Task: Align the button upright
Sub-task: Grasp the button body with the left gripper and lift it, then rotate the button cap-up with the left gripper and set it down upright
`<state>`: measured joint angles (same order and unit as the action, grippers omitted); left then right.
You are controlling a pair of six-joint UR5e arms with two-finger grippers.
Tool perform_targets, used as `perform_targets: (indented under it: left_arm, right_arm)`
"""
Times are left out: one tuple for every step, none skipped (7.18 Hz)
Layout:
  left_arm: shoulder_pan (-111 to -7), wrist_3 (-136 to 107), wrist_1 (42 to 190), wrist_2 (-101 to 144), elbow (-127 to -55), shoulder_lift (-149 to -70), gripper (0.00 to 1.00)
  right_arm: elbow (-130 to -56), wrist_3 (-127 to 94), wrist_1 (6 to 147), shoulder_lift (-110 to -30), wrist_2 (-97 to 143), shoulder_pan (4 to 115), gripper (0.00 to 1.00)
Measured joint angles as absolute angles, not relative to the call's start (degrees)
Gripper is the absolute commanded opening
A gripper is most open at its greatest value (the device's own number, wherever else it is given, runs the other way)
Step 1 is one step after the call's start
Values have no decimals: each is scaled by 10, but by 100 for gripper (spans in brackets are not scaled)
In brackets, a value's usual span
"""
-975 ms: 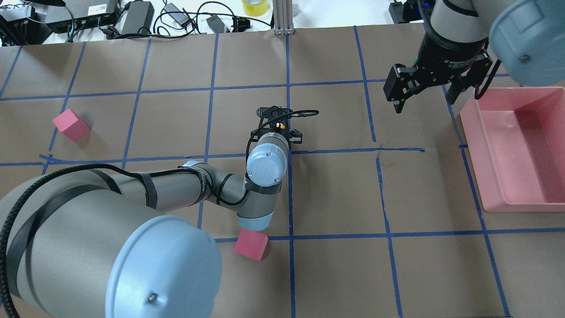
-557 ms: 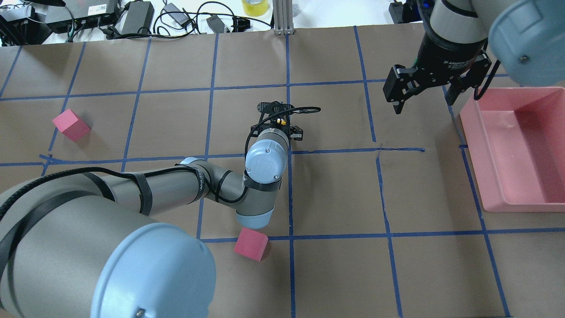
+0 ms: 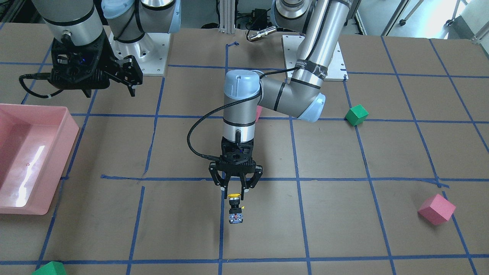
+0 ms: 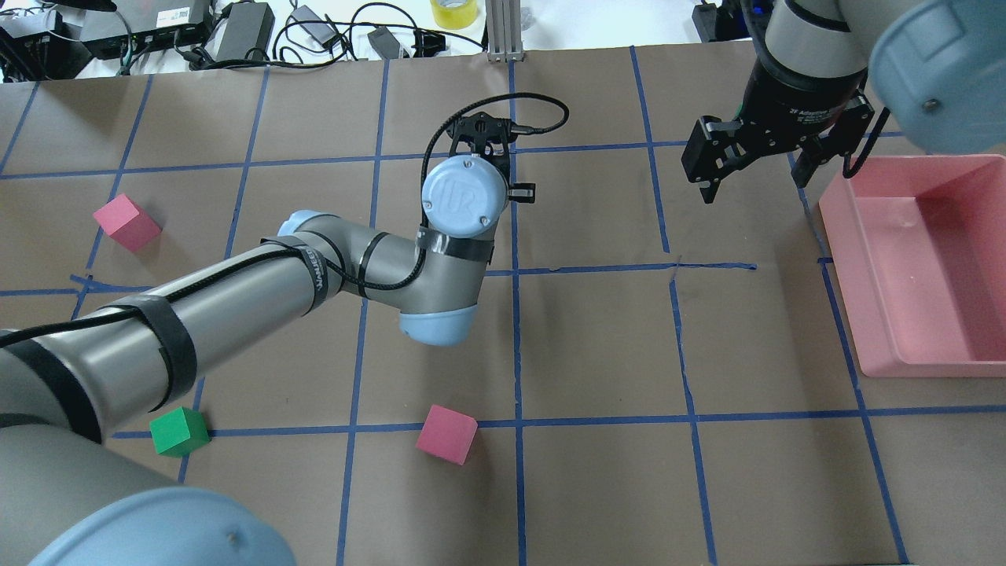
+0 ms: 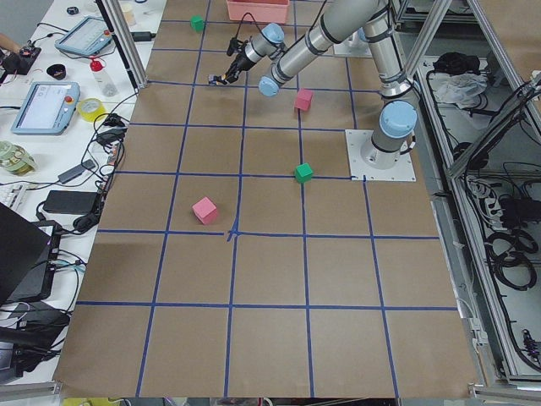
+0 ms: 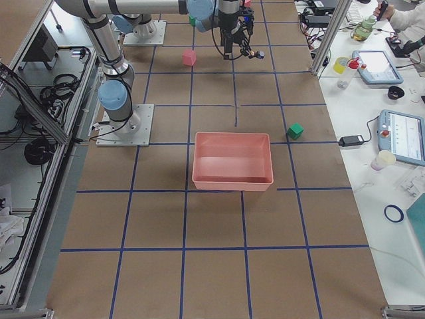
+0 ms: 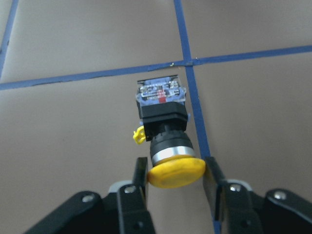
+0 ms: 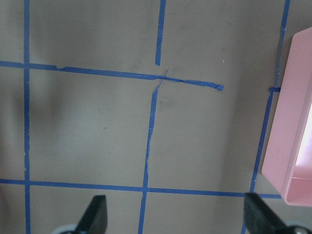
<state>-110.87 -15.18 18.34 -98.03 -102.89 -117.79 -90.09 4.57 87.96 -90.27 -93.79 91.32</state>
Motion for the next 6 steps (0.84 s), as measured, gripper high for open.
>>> perform_targets:
  left_arm:
    - [-1094,-178,281,-939,-1009,-1153,0]
    - [-1084,-201,387,-901,-986,-1135,0]
    - [-1079,-249,478,-866,-961,-1128,0]
    - [-1077,-350,532,-824,-937,-1131,0]
    - [-1076,-470,555,-787,-923,-1138,0]
    - [-1068,-560,574,-733,-919,-1149,0]
  right_arm:
    - [-901,46,879,-903,-939,913,100]
    - [-901,46,879,-903,-939,913,100]
    - [-900,46,879,-904,-938,914,100]
    - [-897,46,879,-905,-936,914,100]
    - [-895,46,879,-906,-936,914,100]
    - [-896,46,879,-907,-935,914,100]
